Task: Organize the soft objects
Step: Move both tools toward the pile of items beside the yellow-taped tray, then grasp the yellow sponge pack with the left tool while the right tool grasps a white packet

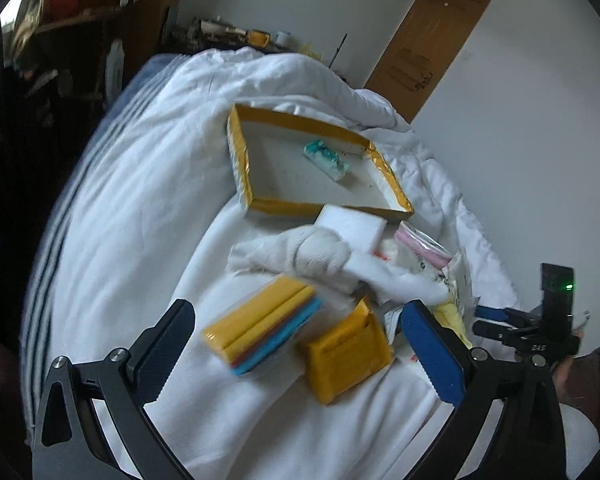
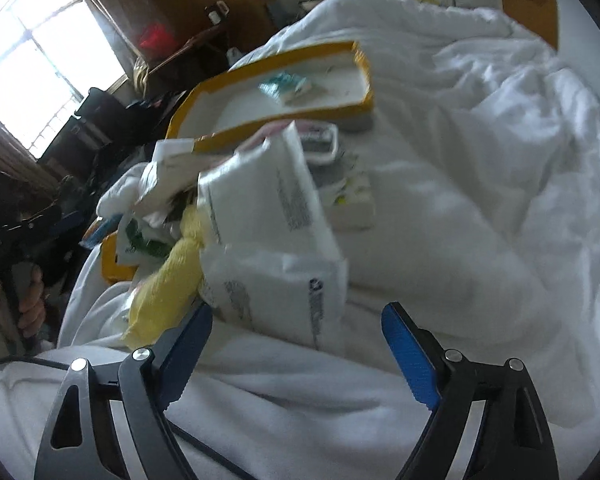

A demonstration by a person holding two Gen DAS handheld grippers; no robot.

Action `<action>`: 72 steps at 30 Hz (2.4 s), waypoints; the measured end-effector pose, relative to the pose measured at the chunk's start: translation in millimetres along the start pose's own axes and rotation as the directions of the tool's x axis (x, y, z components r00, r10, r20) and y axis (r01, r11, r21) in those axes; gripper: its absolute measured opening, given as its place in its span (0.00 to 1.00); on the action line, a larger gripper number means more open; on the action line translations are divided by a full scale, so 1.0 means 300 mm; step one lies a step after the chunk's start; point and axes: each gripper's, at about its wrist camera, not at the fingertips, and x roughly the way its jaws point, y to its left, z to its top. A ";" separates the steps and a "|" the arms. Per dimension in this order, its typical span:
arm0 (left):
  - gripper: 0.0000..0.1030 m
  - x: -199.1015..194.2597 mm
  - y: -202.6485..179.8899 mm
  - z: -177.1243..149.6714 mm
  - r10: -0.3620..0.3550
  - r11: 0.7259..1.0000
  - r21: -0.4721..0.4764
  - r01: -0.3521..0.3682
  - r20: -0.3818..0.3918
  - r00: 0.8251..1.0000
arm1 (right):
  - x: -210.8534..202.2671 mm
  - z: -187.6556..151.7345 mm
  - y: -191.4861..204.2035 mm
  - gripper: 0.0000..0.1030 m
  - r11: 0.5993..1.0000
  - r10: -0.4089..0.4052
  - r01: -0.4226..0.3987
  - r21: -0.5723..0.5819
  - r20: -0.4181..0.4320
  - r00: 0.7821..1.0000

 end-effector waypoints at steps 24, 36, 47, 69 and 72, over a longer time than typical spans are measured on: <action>0.46 0.159 0.055 -0.043 -0.021 1.000 0.017 0.024 -0.139 0.990 | -0.010 -0.040 0.099 0.35 0.994 0.024 -0.018 -0.107 0.055 0.998; 0.43 0.024 0.090 -0.008 -0.190 0.981 -0.053 0.186 -0.079 0.979 | -0.010 -0.039 0.144 0.19 0.986 -0.010 0.024 -0.163 0.088 0.996; 0.43 -0.035 -0.019 0.045 -0.151 0.988 -0.028 0.152 0.054 0.987 | -0.236 0.003 0.221 0.11 0.959 0.046 0.027 -0.281 0.250 0.967; 0.43 0.464 -0.137 0.426 0.218 0.976 0.029 -0.217 -0.033 0.975 | 0.325 0.666 0.104 0.11 0.998 -0.017 0.024 0.065 -0.104 0.994; 0.43 0.511 -0.120 0.433 0.235 0.972 0.017 -0.234 -0.065 0.970 | 0.364 0.688 0.081 0.12 0.996 0.008 0.004 0.094 -0.131 0.991</action>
